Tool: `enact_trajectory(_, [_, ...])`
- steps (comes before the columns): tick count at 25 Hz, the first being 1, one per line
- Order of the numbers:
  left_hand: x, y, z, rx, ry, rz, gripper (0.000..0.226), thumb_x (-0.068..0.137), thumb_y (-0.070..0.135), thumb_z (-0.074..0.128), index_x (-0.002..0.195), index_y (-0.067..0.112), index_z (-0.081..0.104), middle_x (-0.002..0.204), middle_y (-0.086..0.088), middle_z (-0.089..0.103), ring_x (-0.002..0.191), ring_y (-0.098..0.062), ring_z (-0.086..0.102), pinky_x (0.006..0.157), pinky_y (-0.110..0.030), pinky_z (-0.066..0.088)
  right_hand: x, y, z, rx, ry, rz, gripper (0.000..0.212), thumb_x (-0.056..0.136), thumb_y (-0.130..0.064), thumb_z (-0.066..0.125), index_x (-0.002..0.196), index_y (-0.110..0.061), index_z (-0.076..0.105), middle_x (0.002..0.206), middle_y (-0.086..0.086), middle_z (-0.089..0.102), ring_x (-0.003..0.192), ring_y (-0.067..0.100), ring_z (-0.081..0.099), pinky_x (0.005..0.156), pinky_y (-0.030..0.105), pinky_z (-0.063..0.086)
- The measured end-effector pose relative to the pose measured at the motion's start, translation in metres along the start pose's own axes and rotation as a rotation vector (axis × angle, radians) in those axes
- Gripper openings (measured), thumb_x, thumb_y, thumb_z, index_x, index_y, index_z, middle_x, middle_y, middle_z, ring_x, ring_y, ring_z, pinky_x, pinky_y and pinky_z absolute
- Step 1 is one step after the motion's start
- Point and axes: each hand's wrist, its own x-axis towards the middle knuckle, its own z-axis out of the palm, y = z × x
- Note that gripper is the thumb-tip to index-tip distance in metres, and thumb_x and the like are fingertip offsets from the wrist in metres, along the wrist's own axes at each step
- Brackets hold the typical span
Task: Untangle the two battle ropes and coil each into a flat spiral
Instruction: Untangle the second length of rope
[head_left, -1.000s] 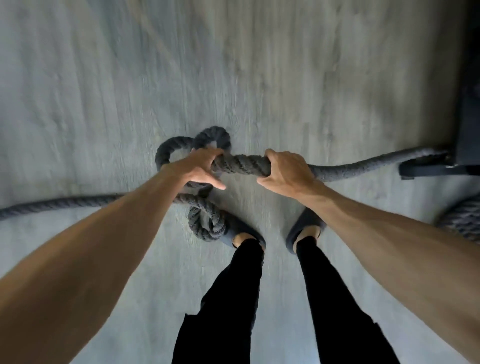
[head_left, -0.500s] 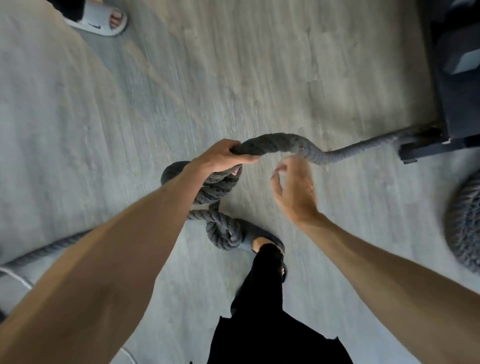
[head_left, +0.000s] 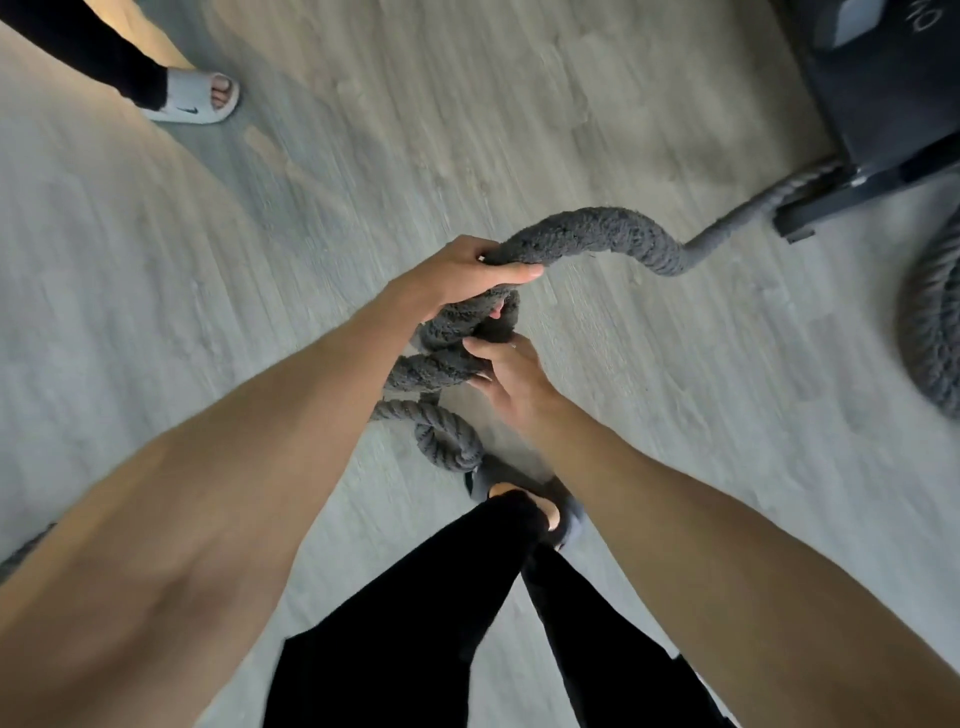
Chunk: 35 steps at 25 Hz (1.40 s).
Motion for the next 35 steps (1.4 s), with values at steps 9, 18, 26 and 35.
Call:
enact_trajectory(9, [0.01,-0.036,0.045,0.306,-0.044,0.05,0.052,0.089,0.064,0.055,0.096,0.013,0.056,0.089,-0.007,0.055,0.082,-0.021,0.057,0.071,-0.031,0.039,-0.006,0.042,-0.01,0.171,0.428,0.052,0.029,0.077,-0.027,0.062,0.1,-0.01,0.055,0.098,0.011,0.061,0.085,0.026,0.059,0.068,0.035,0.048])
enact_trajectory(18, [-0.008,-0.085,0.0,0.565,-0.042,0.091,0.056,0.084,0.023,0.072,0.132,0.01,0.045,0.127,-0.011,0.055,0.116,-0.029,0.056,0.08,-0.031,0.045,-0.011,0.113,-0.006,-0.053,0.692,-0.137,0.039,0.079,-0.032,0.083,0.09,-0.005,0.057,0.079,0.018,0.072,0.067,0.03,0.069,0.071,0.056,0.062])
enact_trajectory(26, [-0.034,-0.132,0.018,0.333,0.093,-0.005,0.051,0.084,0.023,0.073,0.125,0.008,0.045,0.124,-0.011,0.058,0.109,-0.028,0.06,0.089,-0.037,0.051,-0.087,0.203,-0.029,0.283,0.646,-0.028,0.041,0.083,-0.039,0.082,0.101,-0.004,0.069,0.088,0.018,0.074,0.071,0.029,0.07,0.078,0.043,0.063])
enact_trajectory(35, [-0.121,-0.202,0.053,0.798,-0.491,0.095,0.071,0.093,0.074,0.026,0.141,0.028,0.052,0.13,-0.002,0.064,0.129,-0.023,0.052,0.108,-0.037,0.036,-0.177,0.326,-0.057,0.802,0.317,-0.111,0.054,0.092,-0.042,0.069,0.129,-0.006,0.052,0.077,0.006,0.06,0.06,0.012,0.058,0.053,0.023,0.055])
